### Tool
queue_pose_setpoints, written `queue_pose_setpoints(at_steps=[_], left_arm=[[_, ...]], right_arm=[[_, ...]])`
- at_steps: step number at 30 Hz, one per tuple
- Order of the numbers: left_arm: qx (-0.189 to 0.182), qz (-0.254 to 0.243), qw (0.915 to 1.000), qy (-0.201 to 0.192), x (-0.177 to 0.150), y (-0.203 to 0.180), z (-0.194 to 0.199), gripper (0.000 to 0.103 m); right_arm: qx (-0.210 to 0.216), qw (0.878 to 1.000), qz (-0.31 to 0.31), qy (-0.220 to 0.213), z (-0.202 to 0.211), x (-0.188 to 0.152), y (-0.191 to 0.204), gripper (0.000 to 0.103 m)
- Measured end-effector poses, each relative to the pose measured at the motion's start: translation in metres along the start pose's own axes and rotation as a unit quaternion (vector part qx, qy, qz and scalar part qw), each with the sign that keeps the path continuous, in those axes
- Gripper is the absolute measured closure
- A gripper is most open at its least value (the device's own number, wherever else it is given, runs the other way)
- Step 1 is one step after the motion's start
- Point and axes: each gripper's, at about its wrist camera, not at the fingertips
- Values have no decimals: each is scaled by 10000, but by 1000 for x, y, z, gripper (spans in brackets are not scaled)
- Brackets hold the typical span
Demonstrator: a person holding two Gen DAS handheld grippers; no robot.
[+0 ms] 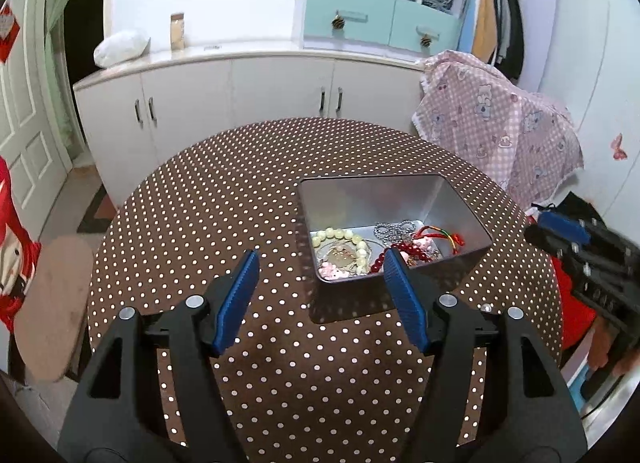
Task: Organize jewelry
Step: 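Grasp the silver bead on the table with the right tool, then hold the box rim with the left tool while the right tool carries the bead to the box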
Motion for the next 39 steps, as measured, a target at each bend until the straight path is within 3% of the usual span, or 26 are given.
queue_pose_setpoints(at_steps=[12, 21, 22, 23, 26, 31, 39], left_arm=[[-129, 511, 9975, 475, 18, 28, -26, 38], [-59, 675, 9948, 759, 21, 31, -46, 39], [-54, 670, 9945, 802, 21, 31, -49, 44], [-57, 659, 9941, 863, 21, 31, -51, 57], [-534, 706, 9906, 1039, 22, 32, -59, 74], [-476, 514, 9926, 988, 22, 25, -56, 83], [-534, 533, 9917, 1043, 25, 26, -60, 84]], right_arm=[[637, 9962, 69, 583, -21, -31, 17, 66], [551, 9947, 173, 847, -35, -43, 22, 86], [538, 9948, 189, 839, -35, -43, 22, 87], [550, 9948, 162, 842, -34, -43, 21, 87], [576, 9948, 87, 831, -34, -42, 16, 90], [513, 9958, -25, 757, -33, -31, 8, 90], [514, 9982, 127, 294, -16, 4, 12, 90]])
Point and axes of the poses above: each gripper's, at about its wrist camera, not at the fingertips, and z roughly against the way its jaws point, y to its left, x to its top, and after that the axes turned 6 degrees about y, right-handed
